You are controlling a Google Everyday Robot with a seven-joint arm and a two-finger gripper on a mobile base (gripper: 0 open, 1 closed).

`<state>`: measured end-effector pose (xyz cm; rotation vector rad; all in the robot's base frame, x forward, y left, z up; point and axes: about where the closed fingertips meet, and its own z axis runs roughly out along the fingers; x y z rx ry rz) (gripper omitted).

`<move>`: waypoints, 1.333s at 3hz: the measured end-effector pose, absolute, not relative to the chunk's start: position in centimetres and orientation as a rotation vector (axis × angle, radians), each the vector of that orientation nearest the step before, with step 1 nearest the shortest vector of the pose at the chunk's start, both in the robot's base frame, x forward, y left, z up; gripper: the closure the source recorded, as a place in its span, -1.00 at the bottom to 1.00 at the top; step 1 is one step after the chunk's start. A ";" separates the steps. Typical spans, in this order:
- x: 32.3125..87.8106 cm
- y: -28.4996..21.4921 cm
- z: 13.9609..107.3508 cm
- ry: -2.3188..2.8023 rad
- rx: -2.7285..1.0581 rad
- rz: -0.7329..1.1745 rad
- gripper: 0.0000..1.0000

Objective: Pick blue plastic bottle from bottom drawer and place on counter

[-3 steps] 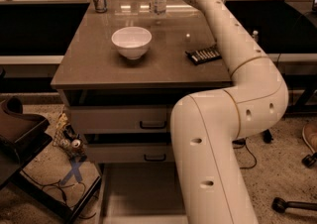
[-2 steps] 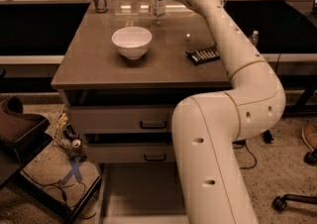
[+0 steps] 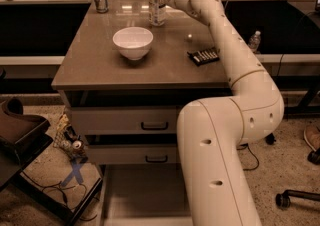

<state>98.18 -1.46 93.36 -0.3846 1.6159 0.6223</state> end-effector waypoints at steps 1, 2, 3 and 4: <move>98.2 -1.4 93.3 1.616 -0.387 0.623 1.00; 98.2 -1.4 93.4 1.616 -0.388 0.623 0.71; 98.2 -1.3 93.5 1.616 -0.388 0.623 0.24; 98.2 -1.3 93.5 1.616 -0.388 0.623 -0.22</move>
Offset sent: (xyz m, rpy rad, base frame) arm -0.0001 0.0009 -0.0006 -0.0013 -0.0003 0.0022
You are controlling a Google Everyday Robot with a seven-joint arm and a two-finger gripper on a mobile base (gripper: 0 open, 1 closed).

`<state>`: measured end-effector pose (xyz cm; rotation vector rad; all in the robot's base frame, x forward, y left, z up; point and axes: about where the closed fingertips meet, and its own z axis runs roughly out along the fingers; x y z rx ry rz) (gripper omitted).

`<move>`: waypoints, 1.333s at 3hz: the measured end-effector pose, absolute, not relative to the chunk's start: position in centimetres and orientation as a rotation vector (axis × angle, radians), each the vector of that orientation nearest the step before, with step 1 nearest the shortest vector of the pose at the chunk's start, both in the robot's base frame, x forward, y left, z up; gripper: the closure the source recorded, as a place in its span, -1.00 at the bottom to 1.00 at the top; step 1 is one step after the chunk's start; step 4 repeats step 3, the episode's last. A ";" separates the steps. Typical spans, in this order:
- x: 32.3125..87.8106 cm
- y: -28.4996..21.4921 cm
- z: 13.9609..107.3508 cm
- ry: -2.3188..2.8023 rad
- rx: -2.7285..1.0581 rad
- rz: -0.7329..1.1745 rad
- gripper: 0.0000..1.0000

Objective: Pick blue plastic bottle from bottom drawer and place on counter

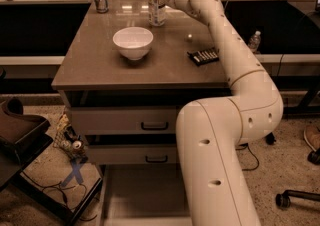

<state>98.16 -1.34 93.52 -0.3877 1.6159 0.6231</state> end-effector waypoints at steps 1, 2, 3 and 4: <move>98.2 -1.3 93.6 1.616 -0.388 0.623 -0.69; 98.2 -1.0 93.4 1.618 -0.390 0.626 -1.00; 98.2 -1.0 93.4 1.618 -0.390 0.626 -1.00; 98.2 -1.0 93.4 1.618 -0.390 0.626 -1.00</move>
Offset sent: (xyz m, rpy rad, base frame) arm 0.0000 0.0001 0.0003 0.0000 0.0001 0.0001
